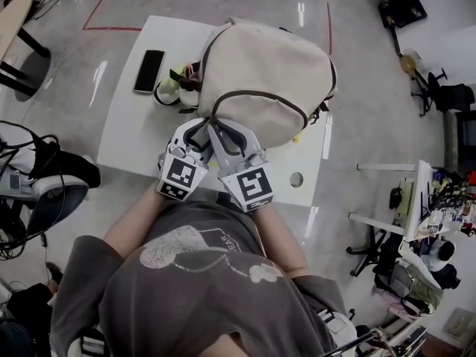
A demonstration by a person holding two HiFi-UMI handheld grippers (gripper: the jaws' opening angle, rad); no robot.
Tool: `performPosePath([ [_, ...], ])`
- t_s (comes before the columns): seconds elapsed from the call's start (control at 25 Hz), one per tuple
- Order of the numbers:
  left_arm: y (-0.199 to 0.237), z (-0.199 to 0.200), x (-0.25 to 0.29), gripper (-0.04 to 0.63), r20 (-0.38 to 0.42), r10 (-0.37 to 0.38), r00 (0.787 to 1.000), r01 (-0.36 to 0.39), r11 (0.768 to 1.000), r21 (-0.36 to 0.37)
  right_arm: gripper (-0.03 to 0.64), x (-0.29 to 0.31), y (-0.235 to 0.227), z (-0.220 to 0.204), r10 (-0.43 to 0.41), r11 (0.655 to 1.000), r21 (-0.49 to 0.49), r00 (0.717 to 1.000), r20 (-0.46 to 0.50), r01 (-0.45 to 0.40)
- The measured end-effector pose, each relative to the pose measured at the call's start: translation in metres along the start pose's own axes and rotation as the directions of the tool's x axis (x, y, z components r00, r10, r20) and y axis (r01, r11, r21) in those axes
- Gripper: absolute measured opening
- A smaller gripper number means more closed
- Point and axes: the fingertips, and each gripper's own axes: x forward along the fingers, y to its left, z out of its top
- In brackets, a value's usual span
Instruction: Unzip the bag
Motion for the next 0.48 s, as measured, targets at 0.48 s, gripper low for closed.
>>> performPosePath([
  [0.48,0.001,0.0,0.004,0.06,-0.021,0.01,1.0,-0.01,0.999,-0.038,0.026,-0.001,-0.026,0.017,0.038,0.999,0.003,0.999,0.039,-0.038],
])
